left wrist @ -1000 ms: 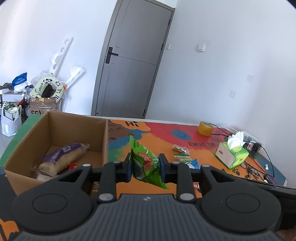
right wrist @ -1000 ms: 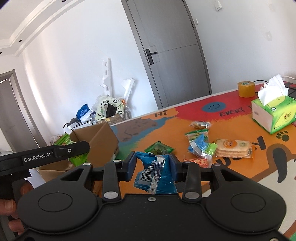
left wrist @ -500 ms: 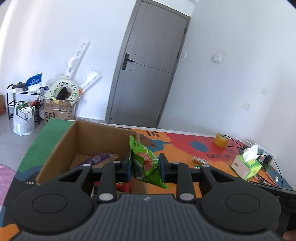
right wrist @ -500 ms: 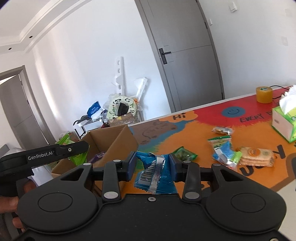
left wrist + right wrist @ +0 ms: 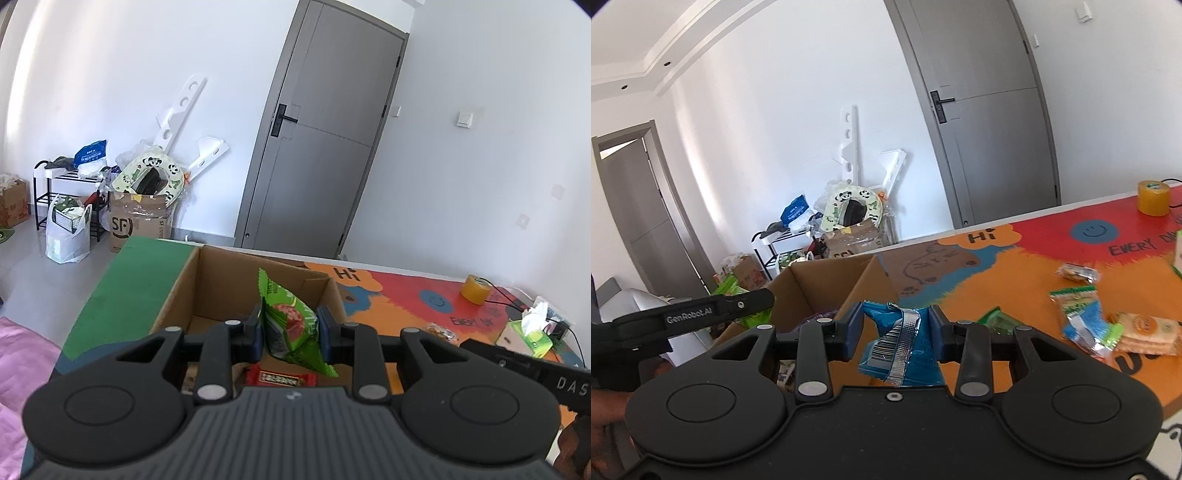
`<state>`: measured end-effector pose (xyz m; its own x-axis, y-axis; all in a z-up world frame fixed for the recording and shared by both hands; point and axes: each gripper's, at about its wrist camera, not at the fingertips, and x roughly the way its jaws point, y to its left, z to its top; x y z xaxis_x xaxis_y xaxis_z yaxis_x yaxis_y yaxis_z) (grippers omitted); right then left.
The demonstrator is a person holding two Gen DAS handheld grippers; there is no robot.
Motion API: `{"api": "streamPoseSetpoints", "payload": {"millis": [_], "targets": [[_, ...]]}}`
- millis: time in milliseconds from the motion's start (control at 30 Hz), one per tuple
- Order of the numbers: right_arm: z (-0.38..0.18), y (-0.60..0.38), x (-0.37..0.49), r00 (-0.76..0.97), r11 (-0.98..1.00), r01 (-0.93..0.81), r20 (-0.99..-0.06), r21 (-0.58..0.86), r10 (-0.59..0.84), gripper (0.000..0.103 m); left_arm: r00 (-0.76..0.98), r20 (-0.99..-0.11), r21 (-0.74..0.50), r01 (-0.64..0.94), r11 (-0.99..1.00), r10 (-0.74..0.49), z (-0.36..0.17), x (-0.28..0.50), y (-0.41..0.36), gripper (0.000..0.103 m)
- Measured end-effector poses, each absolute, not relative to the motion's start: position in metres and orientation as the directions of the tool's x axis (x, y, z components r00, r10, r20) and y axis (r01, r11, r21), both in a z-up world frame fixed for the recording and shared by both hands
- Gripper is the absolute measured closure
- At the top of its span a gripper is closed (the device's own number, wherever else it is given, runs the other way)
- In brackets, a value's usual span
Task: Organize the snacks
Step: 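Carry both packets over the cardboard box and open both tools inside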
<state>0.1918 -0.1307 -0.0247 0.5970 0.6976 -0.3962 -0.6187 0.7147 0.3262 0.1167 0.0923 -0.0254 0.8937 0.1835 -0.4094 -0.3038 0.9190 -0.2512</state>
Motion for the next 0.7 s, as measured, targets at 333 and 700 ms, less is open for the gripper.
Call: {"api": "streamPoseSetpoints", "payload": {"millis": [333,700], "targets": [[-0.017,-0.09,0.2,0.563,0.685,-0.66,-0.401,0.309,0.723,0.065,0.878,-0.448,-0.271,-0.311,0.911,0.166,-0.037,0.132,0.116,0.075],[-0.012,-0.05,0.206,0.515,0.64,-0.702,-0.399,0.312,0.759,0.065,0.874,-0.444,-0.303,-0.356,0.884,0.199,-0.031,0.115,0.14,0.063]]}}
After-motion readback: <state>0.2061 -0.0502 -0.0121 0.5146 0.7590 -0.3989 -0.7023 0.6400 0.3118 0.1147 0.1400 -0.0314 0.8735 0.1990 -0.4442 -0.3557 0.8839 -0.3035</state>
